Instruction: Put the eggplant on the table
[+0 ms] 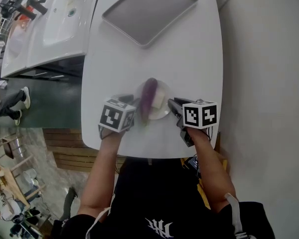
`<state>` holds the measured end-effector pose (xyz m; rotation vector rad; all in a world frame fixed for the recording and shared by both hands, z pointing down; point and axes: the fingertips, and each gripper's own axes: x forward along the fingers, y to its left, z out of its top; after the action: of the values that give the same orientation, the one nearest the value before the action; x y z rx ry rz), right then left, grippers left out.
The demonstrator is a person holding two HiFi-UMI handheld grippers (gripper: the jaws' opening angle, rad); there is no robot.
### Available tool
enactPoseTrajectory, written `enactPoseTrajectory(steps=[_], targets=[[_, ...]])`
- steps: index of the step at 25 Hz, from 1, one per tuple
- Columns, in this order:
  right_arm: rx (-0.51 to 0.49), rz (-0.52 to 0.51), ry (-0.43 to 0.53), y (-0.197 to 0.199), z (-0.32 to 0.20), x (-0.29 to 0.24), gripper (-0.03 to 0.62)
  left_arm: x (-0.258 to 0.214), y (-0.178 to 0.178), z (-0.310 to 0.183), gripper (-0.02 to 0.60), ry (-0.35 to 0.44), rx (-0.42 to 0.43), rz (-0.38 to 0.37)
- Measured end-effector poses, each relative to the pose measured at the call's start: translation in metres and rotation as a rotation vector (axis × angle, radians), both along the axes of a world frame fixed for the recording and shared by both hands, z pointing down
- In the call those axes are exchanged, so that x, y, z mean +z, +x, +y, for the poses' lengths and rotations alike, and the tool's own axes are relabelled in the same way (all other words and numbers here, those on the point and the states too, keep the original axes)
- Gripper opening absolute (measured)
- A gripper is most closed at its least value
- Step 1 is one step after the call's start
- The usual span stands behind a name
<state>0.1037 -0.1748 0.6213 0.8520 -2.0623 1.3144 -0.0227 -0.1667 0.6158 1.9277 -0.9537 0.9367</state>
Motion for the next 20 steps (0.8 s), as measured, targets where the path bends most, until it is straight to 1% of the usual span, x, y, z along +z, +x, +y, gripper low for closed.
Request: enactPoseTrajectory(steps=[3, 5, 8, 10, 11, 12, 13, 15, 16, 17, 18, 20], targets=[[-0.079, 0.122, 0.107, -0.003, -0.004, 0.003, 0.073, 0.001, -0.001, -0.003, 0.083, 0.053, 0.068, -0.087], [-0.15, 0.223, 0.205, -0.004, -0.005, 0.003, 0.092, 0.0, -0.001, -0.003, 0.083, 0.099, 0.104, -0.118], [-0.243, 0.362, 0.339, -0.007, -0.004, 0.0, 0.11, 0.0, -0.002, -0.001, 0.083, 0.163, 0.132, -0.115], [-0.233, 0.383, 0.402, -0.006, -0.008, -0.006, 0.11, -0.002, -0.005, -0.002, 0.083, 0.204, 0.126, -0.091], [-0.21, 0.366, 0.441, -0.004, -0.011, -0.015, 0.11, -0.006, -0.008, -0.003, 0.083, 0.23, 0.116, -0.076], [-0.187, 0.328, 0.489, -0.003, -0.012, -0.029, 0.11, -0.013, -0.014, -0.004, 0.083, 0.263, 0.103, -0.058], [-0.166, 0.267, 0.545, -0.004, -0.009, -0.048, 0.103, -0.024, -0.021, -0.002, 0.081, 0.302, 0.089, -0.035], [-0.13, 0.105, 0.655, -0.01, 0.01, -0.094, 0.048, -0.052, -0.032, 0.009, 0.061, 0.394, 0.077, 0.047], [-0.117, 0.023, 0.694, -0.013, 0.025, -0.117, 0.032, -0.067, -0.034, 0.019, 0.033, 0.431, 0.082, 0.109], [-0.109, -0.053, 0.722, -0.016, 0.043, -0.138, 0.026, -0.081, -0.035, 0.033, 0.019, 0.453, 0.089, 0.183], [-0.103, -0.123, 0.741, -0.02, 0.063, -0.157, 0.018, -0.093, -0.034, 0.049, 0.011, 0.46, 0.095, 0.268], [-0.081, -0.248, 0.759, -0.029, 0.104, -0.189, 0.012, -0.116, -0.026, 0.09, 0.008, 0.445, 0.115, 0.447]])
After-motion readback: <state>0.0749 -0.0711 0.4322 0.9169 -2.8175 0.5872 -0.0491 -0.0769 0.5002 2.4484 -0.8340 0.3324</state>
